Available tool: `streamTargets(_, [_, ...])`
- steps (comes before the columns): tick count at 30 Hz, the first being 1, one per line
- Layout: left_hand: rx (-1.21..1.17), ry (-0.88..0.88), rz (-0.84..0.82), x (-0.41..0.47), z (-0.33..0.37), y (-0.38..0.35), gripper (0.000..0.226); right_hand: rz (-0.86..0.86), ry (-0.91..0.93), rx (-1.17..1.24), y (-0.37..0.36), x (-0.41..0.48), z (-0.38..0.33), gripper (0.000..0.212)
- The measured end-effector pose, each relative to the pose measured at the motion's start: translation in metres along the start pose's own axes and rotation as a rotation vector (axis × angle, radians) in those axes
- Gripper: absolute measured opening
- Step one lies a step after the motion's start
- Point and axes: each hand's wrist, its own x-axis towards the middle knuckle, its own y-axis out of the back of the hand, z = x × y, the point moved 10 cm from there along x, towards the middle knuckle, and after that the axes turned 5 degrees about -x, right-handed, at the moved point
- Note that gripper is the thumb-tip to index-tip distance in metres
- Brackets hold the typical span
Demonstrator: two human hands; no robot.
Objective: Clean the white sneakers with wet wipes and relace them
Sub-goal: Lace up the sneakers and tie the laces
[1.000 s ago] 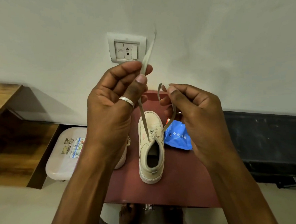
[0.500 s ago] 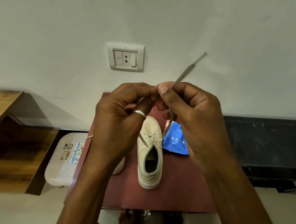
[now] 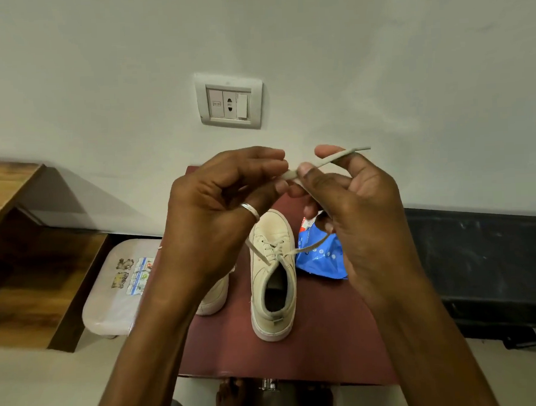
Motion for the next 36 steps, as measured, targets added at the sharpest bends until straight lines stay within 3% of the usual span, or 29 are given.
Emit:
streamTargets(3, [0.153, -0.104, 0.008, -0.002, 0.005, 0.002, 0.026, 0.109, -0.009, -0.071, 0.006, 0.001, 0.007, 0.051])
streamTargets(6, [0.232, -0.129, 0.009, -0.002, 0.004, 0.003, 0.024, 0.132, 0.076, -0.205, 0.010, 0.003, 0.004, 0.034])
streamTargets(8, [0.273, -0.124, 0.008, -0.002, 0.002, 0.003, 0.022, 0.055, 0.124, -0.339, 0.003, 0.005, 0.000, 0.008])
streamTargets(12, [0.322, -0.075, -0.007, 0.000, -0.006, 0.005, 0.020, -0.175, 0.128, -0.424, -0.016, 0.001, 0.001, 0.025])
streamTargets(17, [0.283, -0.007, -0.020, 0.000, -0.013, 0.006, 0.020, -0.270, 0.191, -0.470, -0.022, -0.002, 0.001, 0.018])
streamTargets(22, [0.194, 0.077, -0.036, 0.000, -0.022, 0.005, 0.020, -0.094, 0.288, -0.517, -0.015, 0.003, -0.002, 0.010])
streamTargets(26, [0.172, 0.107, 0.018, 0.001, -0.024, 0.012, 0.020, 0.030, 0.381, -0.565, -0.008, 0.002, -0.010, 0.023])
streamTargets(31, [0.163, 0.116, 0.032, 0.000, -0.022, 0.014, 0.020, 0.057, 0.367, -0.458, 0.001, 0.003, -0.014, 0.022])
streamTargets(36, [0.155, 0.173, 0.232, -0.001, -0.029, 0.041, 0.019, 0.247, 0.267, -0.330, 0.036, 0.006, -0.012, 0.020])
